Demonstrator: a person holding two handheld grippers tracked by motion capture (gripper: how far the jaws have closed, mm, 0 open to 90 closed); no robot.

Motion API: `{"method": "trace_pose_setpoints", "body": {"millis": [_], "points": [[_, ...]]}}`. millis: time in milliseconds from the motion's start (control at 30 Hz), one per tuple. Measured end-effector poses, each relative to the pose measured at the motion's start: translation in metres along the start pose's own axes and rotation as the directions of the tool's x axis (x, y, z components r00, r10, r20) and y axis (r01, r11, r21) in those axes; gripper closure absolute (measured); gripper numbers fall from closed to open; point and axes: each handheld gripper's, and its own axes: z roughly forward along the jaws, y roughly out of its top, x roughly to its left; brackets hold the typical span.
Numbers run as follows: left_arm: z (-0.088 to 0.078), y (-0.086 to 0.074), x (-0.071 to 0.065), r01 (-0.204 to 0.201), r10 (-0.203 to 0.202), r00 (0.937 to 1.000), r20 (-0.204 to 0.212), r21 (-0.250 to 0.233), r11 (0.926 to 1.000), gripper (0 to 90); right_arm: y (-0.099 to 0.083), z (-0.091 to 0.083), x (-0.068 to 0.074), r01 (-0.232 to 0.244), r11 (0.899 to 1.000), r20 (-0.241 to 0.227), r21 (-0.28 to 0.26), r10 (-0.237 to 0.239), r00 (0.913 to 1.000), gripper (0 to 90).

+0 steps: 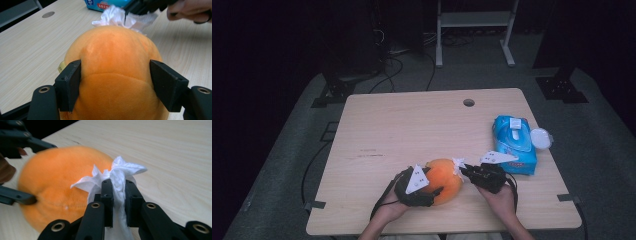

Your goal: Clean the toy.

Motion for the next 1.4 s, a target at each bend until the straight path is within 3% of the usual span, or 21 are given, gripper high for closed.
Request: {"method": "trace_pose_setpoints", "body": {"millis": [67, 133, 167, 267, 333, 400, 467, 533, 567, 633, 700, 767, 900, 1033, 1100, 1200, 1300, 1400], "points": [[0.000, -0.001, 0.000, -0.002, 0.002, 1.0000, 0.004, -0.002, 1.0000, 29.2, 0.005, -0.005, 0.005, 0.001, 1.000, -0.025, -0.029, -0.002, 0.9997, 78.7], [-0.001, -0.001, 0.001, -0.005, 0.005, 0.9999, 0.010, -0.009, 1.0000, 27.4, 0.010, -0.006, 0.012, 0.042, 0.998, -0.059, -0.051, -0.045, 0.9972, 78.7], [-0.002, 0.000, 0.004, 0.009, -0.009, 0.9998, 0.017, -0.011, 0.9999, 23.4, 0.009, -0.004, 0.015, 0.065, 0.997, -0.046, -0.037, -0.066, 0.9967, 78.8], [-0.006, 0.001, 0.015, 0.093, -0.093, 0.9957, 0.005, -0.030, 0.9952, 11.3, -0.003, 0.003, 0.007, 0.017, 1.000, -0.061, -0.015, -0.018, 0.9980, 78.8], [-0.001, -0.002, 0.016, 0.109, -0.109, 0.9940, -0.004, 0.000, 0.9940, 12.4, 0.000, -0.002, 0.005, 0.006, 1.000, -0.049, -0.011, -0.007, 0.9988, 78.7], [0.003, -0.005, 0.010, 0.068, -0.068, 0.9976, -0.013, 0.001, 0.9977, 20.6, 0.009, -0.011, 0.013, 0.019, 0.998, -0.070, -0.052, -0.023, 0.9973, 78.7], [0.004, 0.000, 0.004, 0.032, -0.032, 0.9994, -0.014, -0.005, 0.9995, 22.1, 0.018, -0.014, 0.028, 0.083, 0.993, -0.111, -0.081, -0.091, 0.9896, 78.7], [0.002, 0.003, 0.001, -0.007, 0.007, 0.9999, -0.012, -0.002, 1.0000, 21.4, 0.018, -0.006, 0.037, 0.146, 0.988, -0.079, -0.044, -0.150, 0.9856, 78.7], [0.000, 0.003, 0.004, 0.001, -0.001, 1.0000, -0.005, -0.011, 0.9999, 19.7, 0.014, -0.002, 0.034, 0.143, 0.989, -0.074, -0.031, -0.145, 0.9866, 78.7], [-0.004, 0.002, 0.012, 0.056, -0.056, 0.9984, 0.003, -0.035, 0.9978, 17.2, 0.007, -0.001, 0.022, 0.101, 0.995, -0.075, -0.028, -0.103, 0.9919, 78.6], [-0.001, 0.001, 0.013, 0.054, -0.055, 0.9985, -0.005, -0.019, 0.9983, 17.4, 0.006, -0.004, 0.016, 0.081, 0.996, -0.055, -0.022, -0.082, 0.9951, 78.6], [0.005, 0.000, 0.007, 0.033, -0.033, 0.9994, -0.012, -0.011, 0.9994, 20.5, 0.010, -0.007, 0.023, 0.103, 0.994, -0.043, -0.028, -0.104, 0.9937, 78.7], [0.003, 0.004, 0.003, 0.013, -0.013, 0.9999, -0.010, -0.013, 0.9998, 20.8, 0.019, -0.006, 0.041, 0.183, 0.982, -0.048, -0.041, -0.185, 0.9816, 78.7], [-0.009, 0.005, 0.016, 0.073, -0.073, 0.9973, -0.001, -0.056, 0.9958, 15.2, 0.008, -0.003, 0.027, 0.146, 0.989, -0.032, -0.018, -0.147, 0.9887, 78.7], [-0.011, 0.005, 0.020, 0.089, -0.090, 0.9955, -0.029, -0.048, 0.9949, 12.1, 0.007, -0.005, 0.024, 0.136, 0.990, -0.033, -0.019, -0.137, 0.9900, 78.7], [-0.006, 0.000, 0.021, 0.122, -0.122, 0.9925, -0.003, -0.017, 0.9923, 13.6, 0.010, -0.005, 0.028, 0.148, 0.989, -0.028, -0.015, -0.148, 0.9886, 78.8], [-0.001, -0.001, 0.013, 0.096, -0.095, 0.9953, 0.018, -0.026, 0.9951, 19.7, 0.017, -0.010, 0.037, 0.150, 0.987, -0.049, -0.054, -0.153, 0.9870, 78.8], [0.000, 0.005, 0.003, 0.025, -0.024, 0.9995, 0.019, -0.024, 0.9994, 21.6, 0.024, -0.011, 0.050, 0.210, 0.975, -0.062, -0.074, -0.214, 0.9748, 78.8]]}}
